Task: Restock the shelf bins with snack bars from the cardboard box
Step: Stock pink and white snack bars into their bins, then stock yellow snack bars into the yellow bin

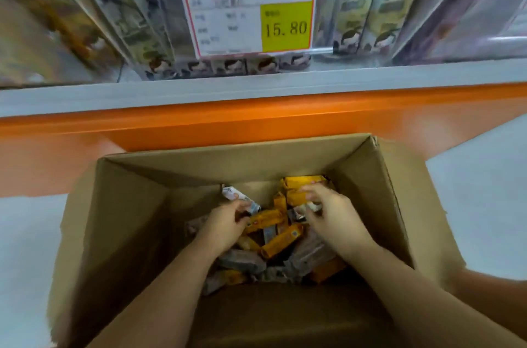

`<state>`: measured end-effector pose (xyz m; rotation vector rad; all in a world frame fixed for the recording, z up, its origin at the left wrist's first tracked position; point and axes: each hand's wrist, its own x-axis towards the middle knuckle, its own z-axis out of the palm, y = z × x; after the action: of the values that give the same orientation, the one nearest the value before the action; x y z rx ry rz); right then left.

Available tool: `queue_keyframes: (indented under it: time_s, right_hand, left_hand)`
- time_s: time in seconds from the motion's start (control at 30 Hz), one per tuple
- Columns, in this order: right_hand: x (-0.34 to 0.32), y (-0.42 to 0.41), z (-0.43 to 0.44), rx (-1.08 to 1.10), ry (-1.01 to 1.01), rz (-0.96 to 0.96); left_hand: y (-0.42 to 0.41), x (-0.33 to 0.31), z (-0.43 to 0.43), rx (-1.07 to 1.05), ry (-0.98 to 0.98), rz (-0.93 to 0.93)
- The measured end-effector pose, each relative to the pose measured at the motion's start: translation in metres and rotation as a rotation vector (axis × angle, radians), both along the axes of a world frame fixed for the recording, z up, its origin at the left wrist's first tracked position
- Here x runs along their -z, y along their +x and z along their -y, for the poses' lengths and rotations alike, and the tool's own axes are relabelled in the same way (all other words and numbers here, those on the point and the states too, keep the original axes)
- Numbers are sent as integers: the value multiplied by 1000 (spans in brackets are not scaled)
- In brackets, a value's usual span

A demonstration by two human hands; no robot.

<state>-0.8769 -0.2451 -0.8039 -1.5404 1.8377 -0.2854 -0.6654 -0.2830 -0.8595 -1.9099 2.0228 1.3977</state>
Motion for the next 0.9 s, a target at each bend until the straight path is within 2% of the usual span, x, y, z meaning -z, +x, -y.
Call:
queue_keyframes:
  time_s: [0.13,0.2,0.37,0.53,0.67,0.8,0.9]
  right_hand:
    - [41,13,6,-196,402,-101]
    - [53,18,6,-305,460,-195]
    - [66,21,17,-333,440,-269]
    - [73,22,11,-435,511,-372]
    - [64,22,6,-484,477,-393]
    - [38,19,5,-460,466,-260]
    - [13,12,7,-387,330,-107]
  left_hand:
    - [0,15,3,59,93,40]
    - [-2,19,2,83,117,62]
    - [-4,28,-2,66,170,83]
    - [-5,25,-3,56,191,10]
    - [1,12,-1,0,158,-61]
    - [6,-8,0,-46,83,-121]
    - [8,-26,-2,-52,59,-175]
